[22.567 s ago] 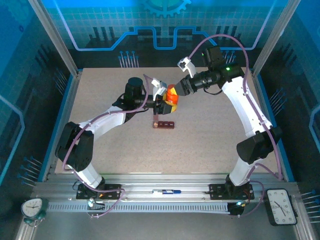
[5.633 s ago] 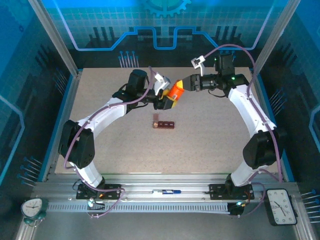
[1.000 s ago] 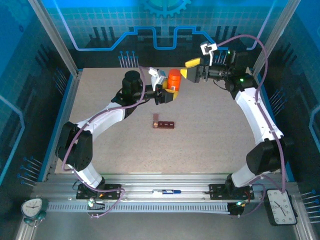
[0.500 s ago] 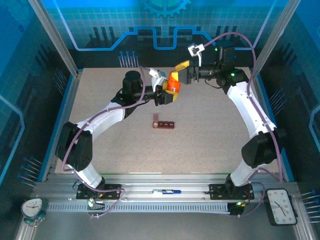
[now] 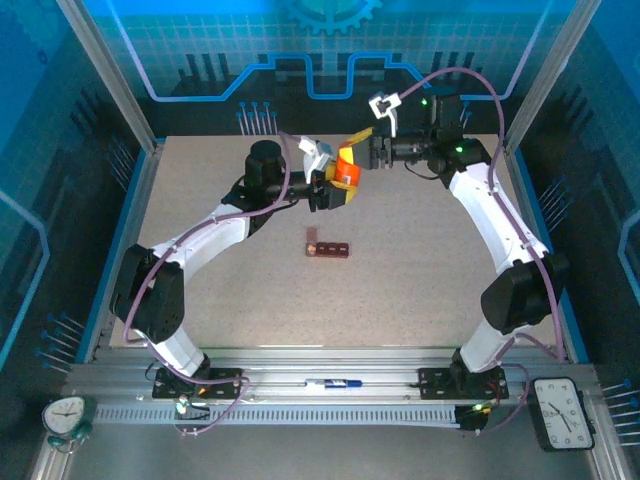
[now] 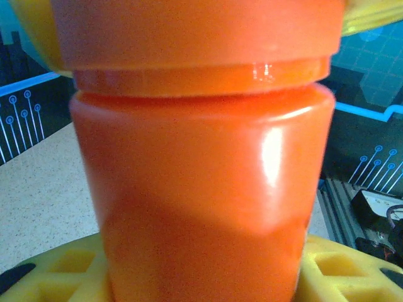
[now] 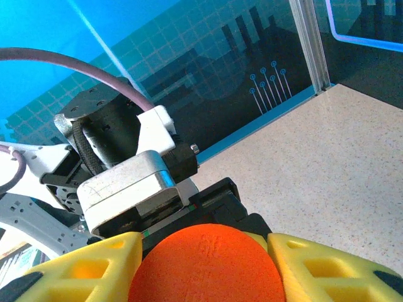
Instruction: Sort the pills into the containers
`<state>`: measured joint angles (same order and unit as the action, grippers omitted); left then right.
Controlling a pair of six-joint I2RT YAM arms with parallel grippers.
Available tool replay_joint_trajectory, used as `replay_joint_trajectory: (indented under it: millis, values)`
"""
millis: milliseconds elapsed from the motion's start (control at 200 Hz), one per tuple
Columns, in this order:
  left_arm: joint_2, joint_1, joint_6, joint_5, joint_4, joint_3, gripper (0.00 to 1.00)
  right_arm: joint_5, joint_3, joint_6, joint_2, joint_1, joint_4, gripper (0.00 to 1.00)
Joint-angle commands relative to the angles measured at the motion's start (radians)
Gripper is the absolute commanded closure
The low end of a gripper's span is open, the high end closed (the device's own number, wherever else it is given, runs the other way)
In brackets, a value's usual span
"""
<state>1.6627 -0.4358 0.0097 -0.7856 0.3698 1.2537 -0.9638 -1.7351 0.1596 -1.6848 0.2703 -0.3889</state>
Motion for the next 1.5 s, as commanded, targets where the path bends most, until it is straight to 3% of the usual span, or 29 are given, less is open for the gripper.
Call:
replay_joint_trajectory:
  millis: [0, 320, 555, 871, 931, 1026, 1131, 1271, 1491]
  values:
    - [-0.037, -0.001, 0.024, -0.006, 0.024, 0.042, 1.00, 0.040, 0.054, 0.011, 0.034, 0.028, 0.008, 0.60]
    - [-0.056, -0.022, 0.019, 0.202, 0.170, -0.009, 1.00, 0.382, 0.400, 0.232, 0.167, 0.115, 0.365, 0.64]
    - [-0.058, -0.054, 0.052, 0.284, 0.209, -0.030, 1.00, 0.554, 0.458, 0.268, 0.160, 0.205, 0.420, 0.64]
    - [-0.046, -0.054, 0.044, 0.282, 0.214, -0.033, 1.00, 0.553, 0.391, 0.277, 0.163, 0.173, 0.374, 0.60]
    - [-0.042, -0.053, 0.044, 0.275, 0.209, -0.032, 1.00, 0.531, 0.373, 0.289, 0.169, 0.155, 0.371, 0.52]
    - [-0.038, -0.052, 0.044, 0.266, 0.200, -0.030, 1.00, 0.497, 0.349, 0.303, 0.191, 0.123, 0.366, 0.28]
    - [-0.035, -0.050, 0.041, 0.256, 0.194, -0.028, 1.00, 0.458, 0.373, 0.330, 0.245, 0.081, 0.405, 0.16]
    - [-0.032, -0.049, 0.035, 0.236, 0.184, -0.024, 1.00, 0.406, 0.421, 0.322, 0.319, 0.037, 0.425, 0.10]
    - [-0.032, -0.045, 0.036, 0.194, 0.150, -0.006, 1.00, 0.287, 0.472, 0.310, 0.342, -0.035, 0.451, 0.09]
